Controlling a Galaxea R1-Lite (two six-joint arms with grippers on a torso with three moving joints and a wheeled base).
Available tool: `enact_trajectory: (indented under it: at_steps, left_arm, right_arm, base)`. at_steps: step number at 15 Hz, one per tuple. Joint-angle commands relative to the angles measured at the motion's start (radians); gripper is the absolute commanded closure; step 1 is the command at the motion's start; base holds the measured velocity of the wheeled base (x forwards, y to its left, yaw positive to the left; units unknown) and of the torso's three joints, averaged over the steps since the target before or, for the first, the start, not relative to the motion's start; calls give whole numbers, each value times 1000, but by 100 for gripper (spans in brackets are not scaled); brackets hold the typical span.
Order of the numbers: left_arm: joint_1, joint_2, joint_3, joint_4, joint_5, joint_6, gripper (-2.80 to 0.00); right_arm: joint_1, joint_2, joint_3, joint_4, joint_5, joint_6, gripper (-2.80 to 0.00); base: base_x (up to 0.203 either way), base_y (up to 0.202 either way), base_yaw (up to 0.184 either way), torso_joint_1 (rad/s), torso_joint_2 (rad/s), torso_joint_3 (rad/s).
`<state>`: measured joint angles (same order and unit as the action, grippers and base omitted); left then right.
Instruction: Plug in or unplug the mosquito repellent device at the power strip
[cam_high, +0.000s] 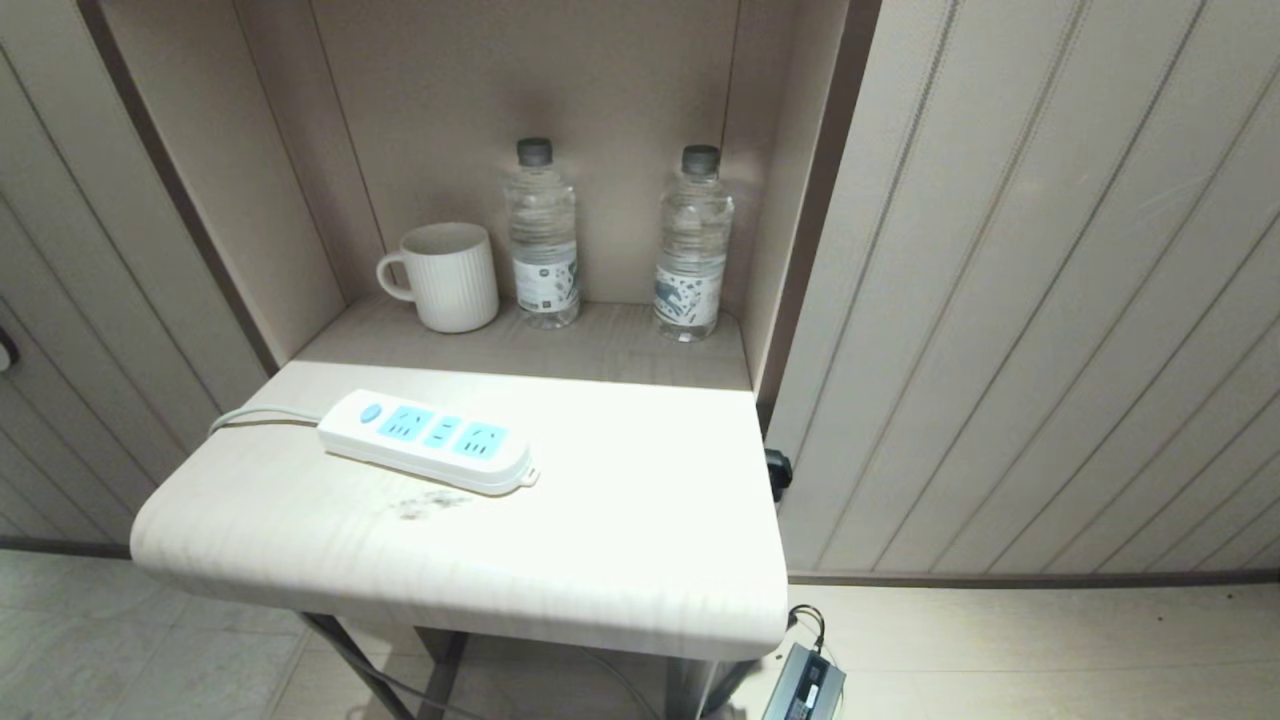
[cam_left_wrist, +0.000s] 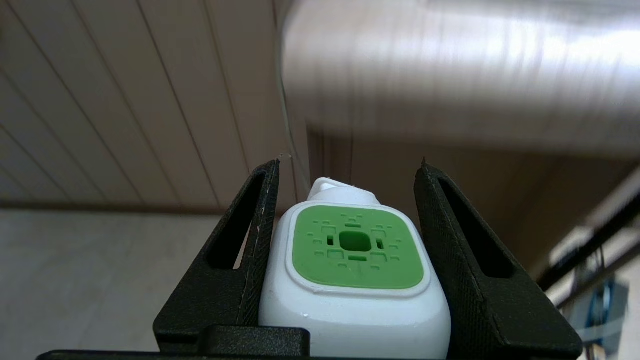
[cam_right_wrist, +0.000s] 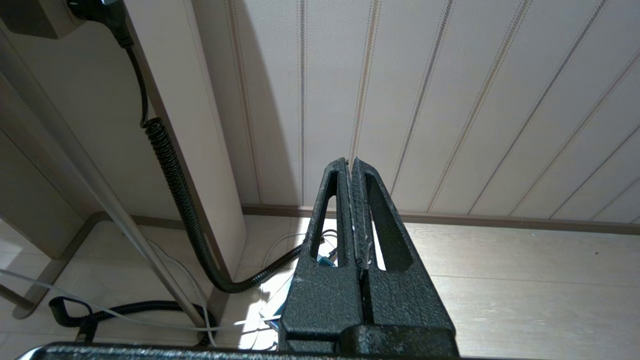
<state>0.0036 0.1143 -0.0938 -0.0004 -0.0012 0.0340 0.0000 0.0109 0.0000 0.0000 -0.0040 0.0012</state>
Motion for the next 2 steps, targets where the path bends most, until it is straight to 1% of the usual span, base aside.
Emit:
enact_trajectory:
  at_steps: [1,2]
  left_arm:
    - [1,-113,92,47,-9,6,0]
    - [1,-114,94,51,-11,7,0]
  right_arm:
    - [0,0,0,0,-1,1,0]
    - [0,0,0,0,-1,3,0]
  base:
    - [0,0,0,0,0,0]
    - [0,0,0,0,0,0]
